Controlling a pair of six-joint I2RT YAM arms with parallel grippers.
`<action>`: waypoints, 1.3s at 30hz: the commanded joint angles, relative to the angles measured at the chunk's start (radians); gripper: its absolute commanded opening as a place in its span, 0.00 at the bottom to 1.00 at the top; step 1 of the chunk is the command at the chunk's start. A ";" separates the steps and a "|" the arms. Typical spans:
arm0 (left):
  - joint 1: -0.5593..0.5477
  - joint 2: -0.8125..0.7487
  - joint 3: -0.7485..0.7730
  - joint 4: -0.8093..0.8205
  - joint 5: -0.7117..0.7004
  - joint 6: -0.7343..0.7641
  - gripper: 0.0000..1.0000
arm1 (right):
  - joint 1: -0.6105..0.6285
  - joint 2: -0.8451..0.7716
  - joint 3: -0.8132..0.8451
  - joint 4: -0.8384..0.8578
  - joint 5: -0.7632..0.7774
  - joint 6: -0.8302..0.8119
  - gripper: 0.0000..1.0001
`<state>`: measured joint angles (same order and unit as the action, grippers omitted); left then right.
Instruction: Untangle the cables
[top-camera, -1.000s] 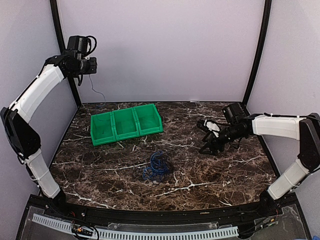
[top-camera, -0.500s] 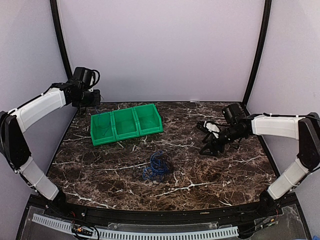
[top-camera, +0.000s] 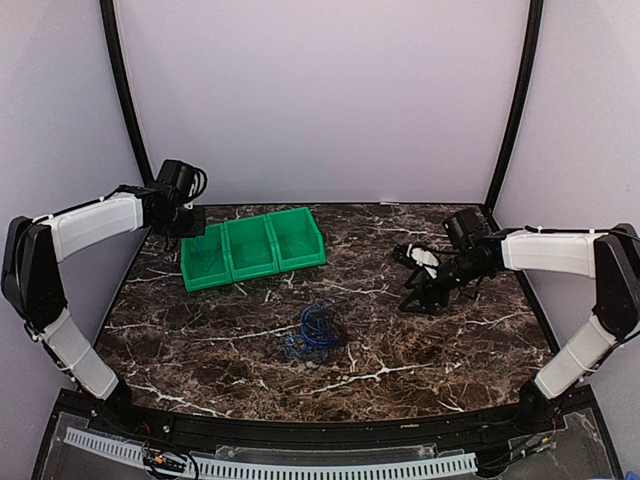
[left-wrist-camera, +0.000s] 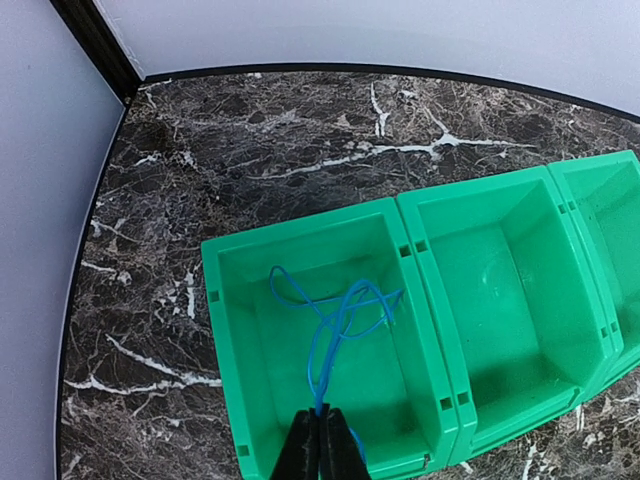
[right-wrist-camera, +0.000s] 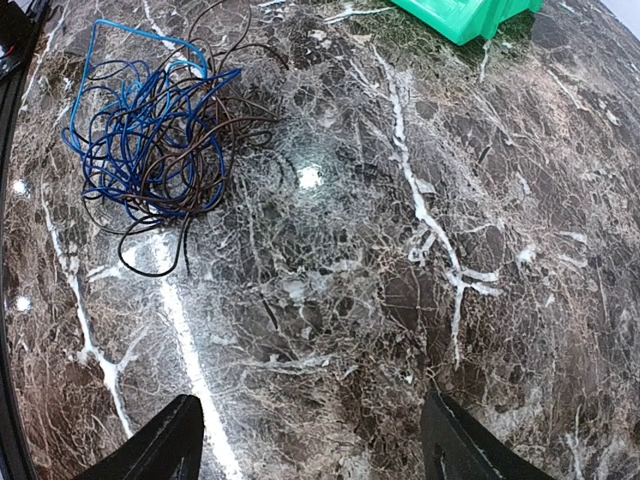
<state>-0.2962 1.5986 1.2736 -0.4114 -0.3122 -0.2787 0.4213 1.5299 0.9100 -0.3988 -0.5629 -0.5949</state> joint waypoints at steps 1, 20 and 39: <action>0.007 0.052 -0.013 0.036 0.015 -0.017 0.00 | -0.004 0.010 0.020 -0.003 -0.003 -0.017 0.76; 0.012 0.247 0.024 -0.004 0.053 -0.085 0.00 | -0.004 0.032 0.030 -0.024 0.000 -0.032 0.76; 0.012 0.162 0.023 -0.030 0.055 -0.072 0.17 | -0.003 0.042 0.031 -0.032 0.003 -0.042 0.76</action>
<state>-0.2901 1.8412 1.2766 -0.4099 -0.2588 -0.3504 0.4213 1.5578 0.9188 -0.4271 -0.5594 -0.6281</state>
